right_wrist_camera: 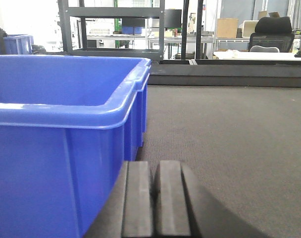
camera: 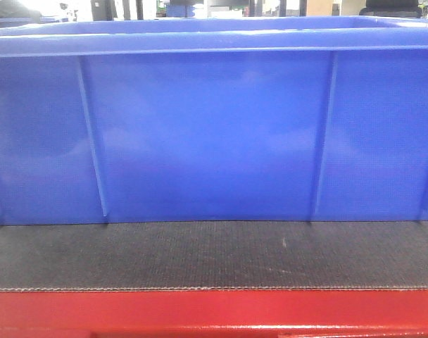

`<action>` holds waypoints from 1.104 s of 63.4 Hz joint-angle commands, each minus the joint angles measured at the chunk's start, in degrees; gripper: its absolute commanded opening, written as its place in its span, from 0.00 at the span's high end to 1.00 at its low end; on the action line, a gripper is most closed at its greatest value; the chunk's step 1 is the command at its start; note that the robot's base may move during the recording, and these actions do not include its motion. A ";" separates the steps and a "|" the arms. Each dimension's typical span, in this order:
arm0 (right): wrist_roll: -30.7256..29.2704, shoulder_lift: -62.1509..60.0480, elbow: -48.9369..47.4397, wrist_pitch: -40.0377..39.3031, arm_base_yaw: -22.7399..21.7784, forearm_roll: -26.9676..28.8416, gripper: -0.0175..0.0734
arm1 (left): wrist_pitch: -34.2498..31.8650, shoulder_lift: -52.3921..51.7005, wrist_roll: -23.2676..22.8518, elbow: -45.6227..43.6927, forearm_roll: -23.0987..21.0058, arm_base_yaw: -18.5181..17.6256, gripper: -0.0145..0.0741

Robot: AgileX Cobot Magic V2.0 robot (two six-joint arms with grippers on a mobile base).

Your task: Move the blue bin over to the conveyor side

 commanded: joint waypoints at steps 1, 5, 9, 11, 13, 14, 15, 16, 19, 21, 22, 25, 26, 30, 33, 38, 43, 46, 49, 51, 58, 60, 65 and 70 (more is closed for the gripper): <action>0.07 -0.20 0.03 -1.29 0.14 -0.70 0.91 | -1.00 -0.32 -0.27 0.02 0.11 0.03 0.83; 0.07 -0.20 0.03 -1.29 0.14 -0.70 0.91 | -1.00 -0.32 -0.27 0.02 0.11 0.03 0.83; 0.07 -0.20 0.03 -1.29 0.14 -0.70 0.91 | -1.13 -0.34 -0.27 0.58 0.11 0.03 0.83; 0.07 -0.20 0.03 -1.29 0.14 -0.70 0.91 | -1.13 -0.44 -0.27 0.84 -0.02 0.03 0.83; 0.07 -0.20 0.03 -1.29 0.14 -0.70 0.91 | -1.13 -0.69 -0.27 1.22 -0.09 0.03 0.83; 0.07 -0.20 0.03 -1.29 0.14 -0.70 0.91 | -1.13 -0.84 -0.27 1.50 -0.12 0.03 0.83; 0.07 -0.20 0.03 -1.29 0.14 -0.70 0.91 | -1.31 -1.16 -0.16 1.64 -0.56 0.03 0.83; 0.07 -0.20 0.03 -1.29 0.14 -0.70 0.91 | -1.67 -1.40 -0.01 1.91 -0.83 0.03 0.83; 0.07 -0.20 0.03 -1.29 0.14 -0.70 0.91 | -2.79 -2.33 3.12 2.81 -2.79 0.03 0.83; 0.07 -0.20 0.03 -1.29 0.14 -0.70 0.91 | -4.22 -2.72 6.72 3.52 -5.43 0.03 0.83; 0.07 -0.20 0.03 -1.29 0.14 -0.70 0.91 | -4.87 -2.72 10.14 4.13 -7.94 0.03 0.83; 0.07 -0.20 0.03 -1.29 0.14 -0.70 0.91 | -7.01 -2.72 17.83 5.59 -13.57 0.16 0.83; 0.07 -0.20 0.03 -1.29 0.14 -0.70 0.91 | -7.63 -2.72 19.51 6.08 -16.13 0.14 0.83; 0.07 -0.20 0.03 -1.40 0.14 -0.70 0.91 | -9.74 -2.72 24.28 8.28 -22.15 0.58 0.83; 0.07 -0.20 0.03 -1.40 0.14 -0.70 0.91 | -10.91 -2.72 25.78 9.91 -24.31 0.68 0.83; 0.07 -0.20 0.03 -1.50 0.14 -0.70 0.91 | -14.27 -2.72 26.05 11.85 -24.64 0.68 0.83; 0.07 -0.20 0.03 -1.50 0.14 -0.70 0.91 | -16.99 -2.72 26.05 13.37 -24.64 0.68 0.83; 0.07 -0.20 0.03 -1.50 0.14 -0.70 0.91 | -17.71 -2.72 26.05 14.37 -24.64 0.72 0.83; 0.07 -0.20 0.03 -1.50 0.14 -0.70 0.91 | -17.82 -2.72 26.05 15.12 -24.64 0.82 0.83; 0.07 -0.20 0.03 -1.50 0.14 -0.70 0.91 | -17.82 -2.72 26.05 15.83 -24.64 0.82 0.83; 0.07 -0.20 0.03 -1.50 0.14 -0.70 0.91 | -19.51 -2.72 26.05 16.73 -25.92 0.82 0.83; 0.07 -0.20 0.03 -1.50 0.14 -0.70 0.91 | -17.94 -2.72 26.05 16.73 -26.05 0.82 0.83; 0.07 -0.20 0.03 -1.50 0.14 -0.70 0.91 | -17.43 -2.72 26.05 16.73 -26.05 0.95 0.83; 0.07 -0.20 0.03 -1.50 0.14 -0.70 0.91 | -17.56 -2.72 26.05 16.73 -27.29 1.86 0.83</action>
